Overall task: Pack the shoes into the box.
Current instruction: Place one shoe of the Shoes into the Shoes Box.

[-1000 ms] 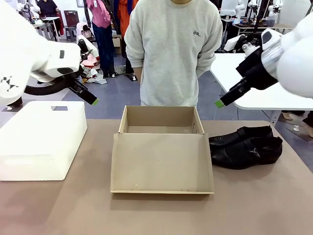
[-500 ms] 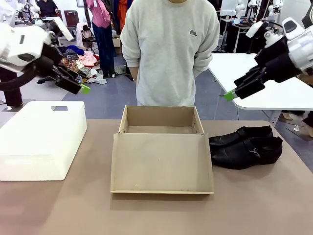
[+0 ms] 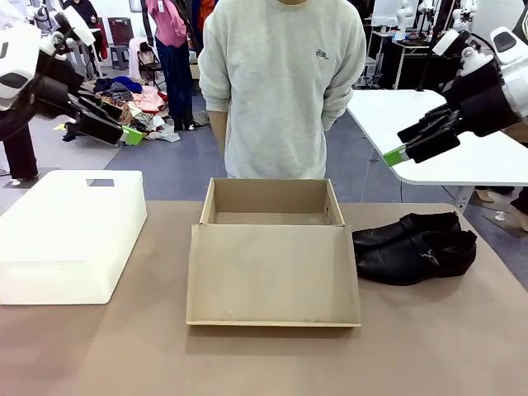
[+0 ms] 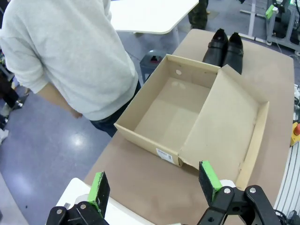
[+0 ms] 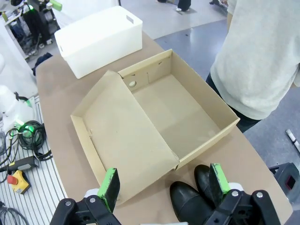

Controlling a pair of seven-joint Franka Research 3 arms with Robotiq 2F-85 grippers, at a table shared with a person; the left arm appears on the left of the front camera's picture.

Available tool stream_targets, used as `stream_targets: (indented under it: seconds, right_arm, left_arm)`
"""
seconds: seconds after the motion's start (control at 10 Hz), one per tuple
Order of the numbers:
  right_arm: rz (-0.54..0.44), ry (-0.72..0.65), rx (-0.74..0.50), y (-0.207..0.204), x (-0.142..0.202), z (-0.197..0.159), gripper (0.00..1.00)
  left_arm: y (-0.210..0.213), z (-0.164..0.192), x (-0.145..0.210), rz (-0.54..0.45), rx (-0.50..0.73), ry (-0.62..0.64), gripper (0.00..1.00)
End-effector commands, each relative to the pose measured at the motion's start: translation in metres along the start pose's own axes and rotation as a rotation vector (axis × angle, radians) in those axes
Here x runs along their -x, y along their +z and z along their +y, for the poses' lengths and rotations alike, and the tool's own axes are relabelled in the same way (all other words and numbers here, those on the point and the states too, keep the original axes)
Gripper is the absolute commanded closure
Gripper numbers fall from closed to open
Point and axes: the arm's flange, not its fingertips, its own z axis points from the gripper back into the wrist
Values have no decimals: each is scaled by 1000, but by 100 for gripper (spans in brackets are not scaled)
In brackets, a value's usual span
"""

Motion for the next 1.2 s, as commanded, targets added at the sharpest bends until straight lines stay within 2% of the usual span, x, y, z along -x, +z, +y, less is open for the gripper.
stream_targets:
  seconds: [0.0, 0.1, 0.2, 0.3, 0.8, 1.1]
  right_arm:
    - [-27, 23, -24, 0, 16, 4, 0]
    - [-9, 21, -13, -2, 16, 5, 0]
    - [-12, -6, 11, -2, 16, 7, 0]
    - [0, 1, -2, 0, 1, 0, 0]
    - [10, 4, 10, 1, 0, 0, 0]
    - [84, 100, 7, 17, -9, -19, 0]
  left_arm:
    - [-2, 2, 1, -10, 1, 0, 0]
    - [-4, 3, 0, 25, -12, 9, 0]
    - [0, 0, 0, 1, -1, 1, 0]
    - [0, 0, 0, 1, -1, 1, 0]
    - [0, 0, 0, 1, -1, 1, 0]
    - [0, 0, 0, 1, -1, 1, 0]
